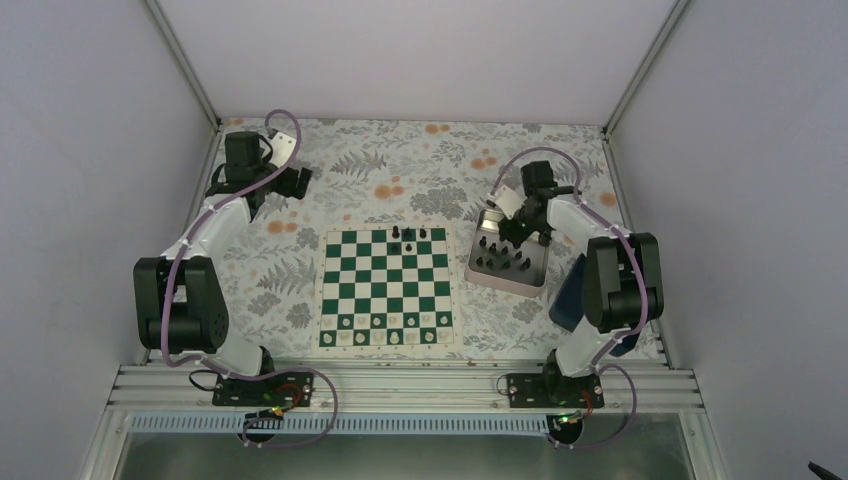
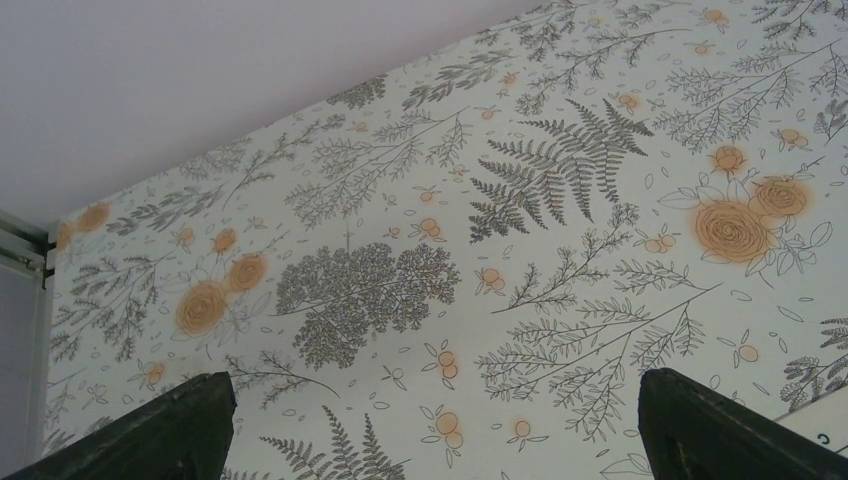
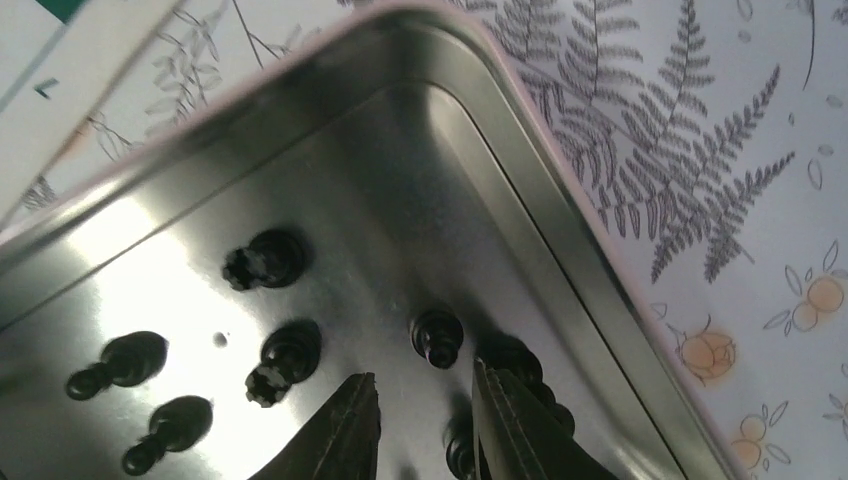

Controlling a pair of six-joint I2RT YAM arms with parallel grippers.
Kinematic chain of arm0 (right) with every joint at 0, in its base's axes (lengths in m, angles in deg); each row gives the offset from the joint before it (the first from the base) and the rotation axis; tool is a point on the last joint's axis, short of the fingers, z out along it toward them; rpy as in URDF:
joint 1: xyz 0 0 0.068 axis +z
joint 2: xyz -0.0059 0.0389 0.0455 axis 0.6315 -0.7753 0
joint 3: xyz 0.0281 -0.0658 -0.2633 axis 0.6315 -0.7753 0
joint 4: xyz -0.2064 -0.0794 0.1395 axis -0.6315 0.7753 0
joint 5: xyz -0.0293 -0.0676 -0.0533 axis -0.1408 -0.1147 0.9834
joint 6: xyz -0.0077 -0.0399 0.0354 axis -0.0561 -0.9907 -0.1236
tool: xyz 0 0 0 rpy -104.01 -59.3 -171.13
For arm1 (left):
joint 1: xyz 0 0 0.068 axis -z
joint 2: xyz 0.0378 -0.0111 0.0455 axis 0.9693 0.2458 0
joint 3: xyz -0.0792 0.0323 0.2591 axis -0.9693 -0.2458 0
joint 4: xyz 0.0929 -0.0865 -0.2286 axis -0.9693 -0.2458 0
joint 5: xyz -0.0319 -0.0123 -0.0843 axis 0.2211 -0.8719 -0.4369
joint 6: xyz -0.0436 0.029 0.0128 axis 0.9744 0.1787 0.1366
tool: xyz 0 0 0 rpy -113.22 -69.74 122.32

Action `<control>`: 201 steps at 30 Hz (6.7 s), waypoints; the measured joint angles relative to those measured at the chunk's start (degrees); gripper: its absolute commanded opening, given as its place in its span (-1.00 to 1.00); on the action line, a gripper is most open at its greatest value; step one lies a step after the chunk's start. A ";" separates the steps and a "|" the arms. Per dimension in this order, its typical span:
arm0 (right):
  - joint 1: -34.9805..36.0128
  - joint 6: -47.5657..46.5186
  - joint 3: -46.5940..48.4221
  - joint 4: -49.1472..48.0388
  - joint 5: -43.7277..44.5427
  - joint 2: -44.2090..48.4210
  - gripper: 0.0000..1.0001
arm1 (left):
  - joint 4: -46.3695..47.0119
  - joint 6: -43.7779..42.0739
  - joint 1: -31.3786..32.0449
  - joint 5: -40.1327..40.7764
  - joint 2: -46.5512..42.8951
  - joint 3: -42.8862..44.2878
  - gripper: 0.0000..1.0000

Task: Set up the chess pieces on the board
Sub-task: Pick up the chess piece from the storage box, then place the chess piece on the chessboard, then pick up the chess piece from the storage box.

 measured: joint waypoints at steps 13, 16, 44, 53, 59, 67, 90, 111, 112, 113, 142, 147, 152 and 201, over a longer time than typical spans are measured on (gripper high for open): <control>-3.69 -0.11 -1.49 -1.55 1.29 0.00 -0.47 | 0.02 0.00 0.00 -0.37 0.00 0.00 1.00; -4.09 -0.17 -1.49 -1.57 1.20 0.00 -0.46 | 0.02 0.00 0.00 -0.37 0.00 0.00 1.00; -5.51 -0.92 -1.03 -1.07 -2.12 2.71 -0.45 | 0.04 -0.20 0.00 -0.39 0.00 -0.22 1.00; -5.53 -0.94 -0.20 -2.69 -1.99 -1.09 -0.44 | 0.04 -0.22 0.00 -0.42 0.02 -0.31 1.00; -5.81 -0.98 -0.20 -3.13 -1.86 -2.05 -0.45 | 0.02 -0.24 0.00 -0.90 0.13 -0.33 1.00; -6.21 -1.11 -0.28 -3.45 -1.49 -2.47 -0.56 | -0.02 -0.46 0.00 -1.18 0.31 -0.33 1.00; -0.11 -1.18 12.87 5.46 -3.28 -2.10 -0.92 | -0.02 -1.05 0.00 -1.49 0.31 -0.37 1.00; 28.89 -1.31 53.48 14.82 -3.98 -30.12 -0.92 | -0.17 -1.03 -0.02 -0.33 0.07 -0.37 1.00; 29.73 -1.40 54.36 15.06 -4.17 -31.10 -0.92 | -0.17 -1.03 -0.04 -0.26 -0.04 -0.37 1.00; 30.36 -1.42 54.95 15.17 -4.26 -31.80 -0.92 | -0.17 -1.05 -0.07 -0.20 -0.15 -0.37 1.00; 34.38 -2.73 52.96 16.11 -2.99 -38.03 -0.89 | 0.07 -1.05 -0.17 0.15 -0.61 -0.37 1.00; 34.38 -2.73 51.30 14.16 -2.99 -37.51 -0.88 | 0.07 -1.05 -0.17 0.15 -0.61 -0.37 1.00; 34.38 -2.73 49.33 12.35 -2.89 -36.54 -0.64 | 0.07 -1.05 -0.17 0.15 -0.61 -0.37 1.00; 5.86 -1.22 6.75 6.25 -1.73 -2.62 -0.28 | 0.07 -1.05 -0.22 0.11 -0.59 -0.39 1.00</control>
